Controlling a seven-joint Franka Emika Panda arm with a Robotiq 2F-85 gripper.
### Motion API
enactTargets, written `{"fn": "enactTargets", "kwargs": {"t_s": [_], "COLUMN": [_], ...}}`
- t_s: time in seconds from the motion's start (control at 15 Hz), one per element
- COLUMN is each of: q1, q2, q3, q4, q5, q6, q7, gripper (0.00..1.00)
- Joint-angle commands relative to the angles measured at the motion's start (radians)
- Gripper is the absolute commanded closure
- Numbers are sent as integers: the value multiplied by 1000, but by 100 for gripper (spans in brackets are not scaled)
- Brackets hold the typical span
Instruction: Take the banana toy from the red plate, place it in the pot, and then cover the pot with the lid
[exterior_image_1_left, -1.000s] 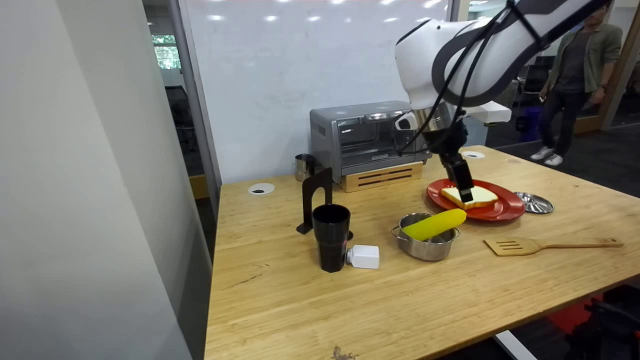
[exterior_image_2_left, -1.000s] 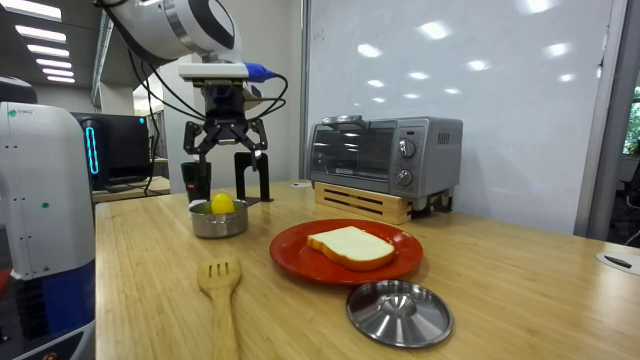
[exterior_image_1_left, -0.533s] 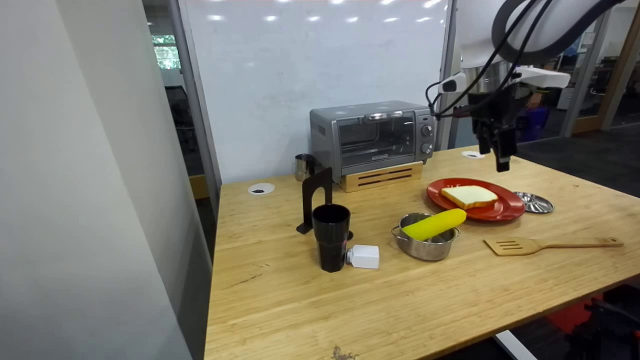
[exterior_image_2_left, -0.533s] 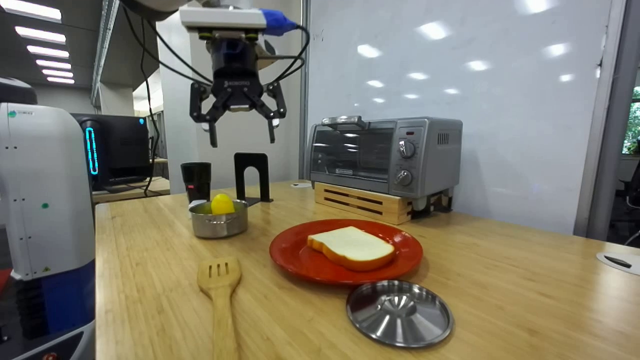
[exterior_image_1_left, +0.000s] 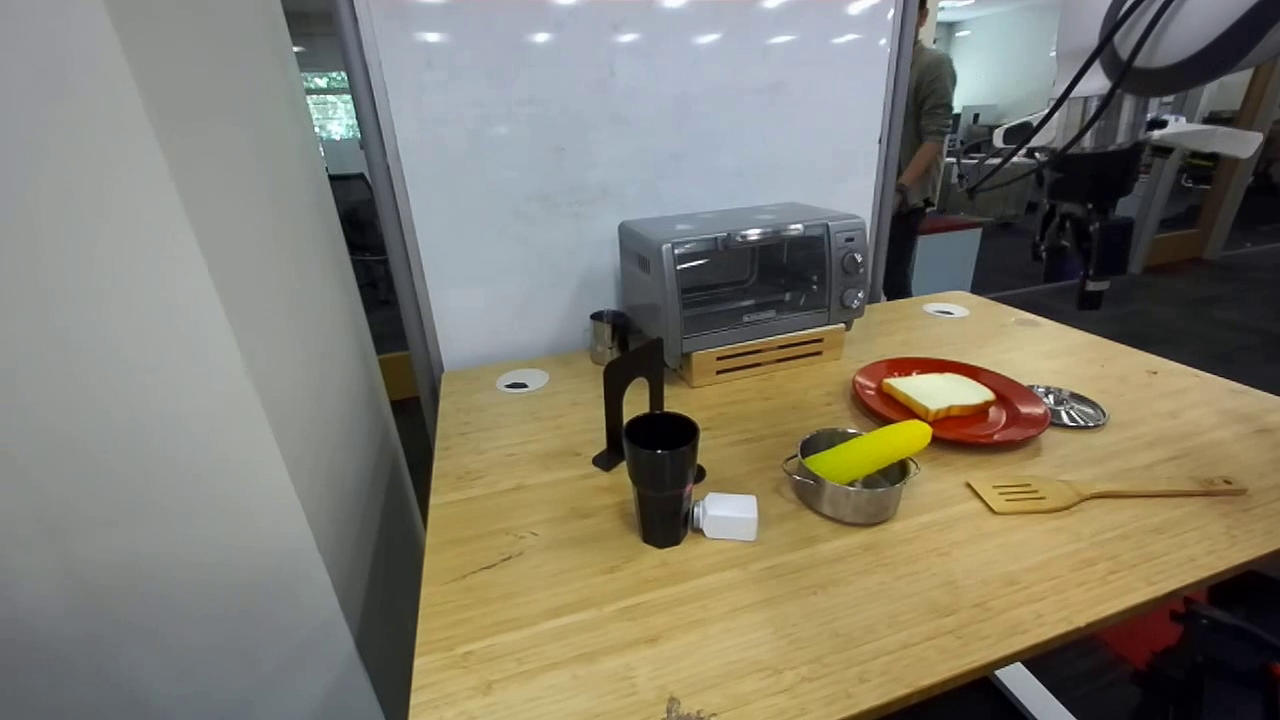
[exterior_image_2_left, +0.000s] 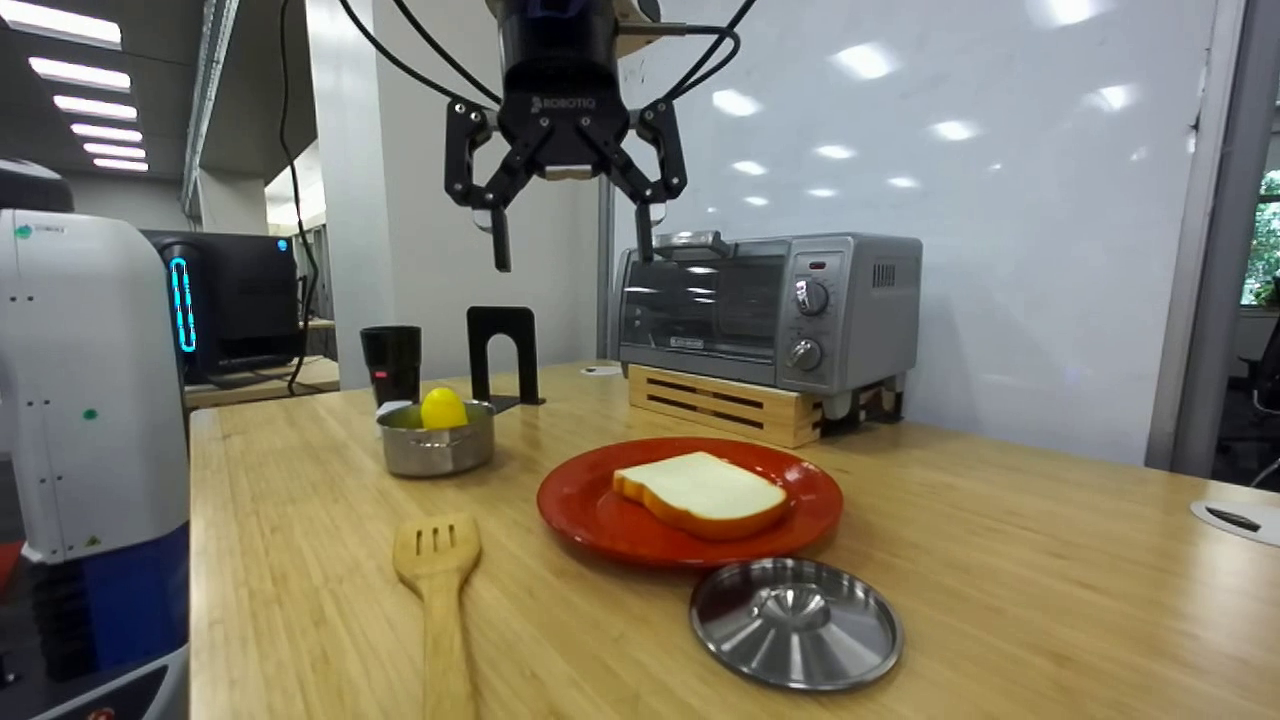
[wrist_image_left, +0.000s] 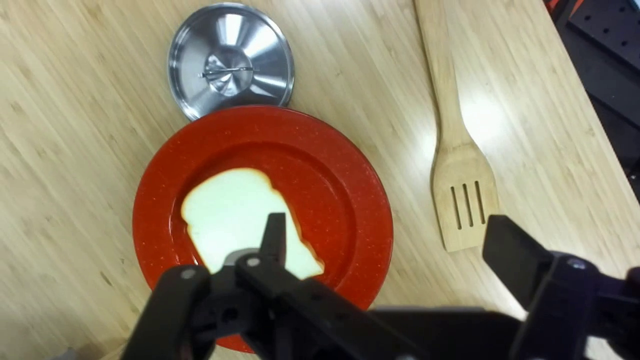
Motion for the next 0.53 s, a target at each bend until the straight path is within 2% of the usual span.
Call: {"fn": "enactTargets", "kwargs": {"t_s": [0.0,0.27,0.33,0.47], "q1": [-8,1,3,-17], "q2": [1,0,10,43], "q3": [15,38,31,20], "q4": [1,-2,6,23], "q5": [4,-10,-2,-3], "q6": [-1,2,2,12], "q7": [-2,7,-12,35], "gripper": [0,0,0,0]}}
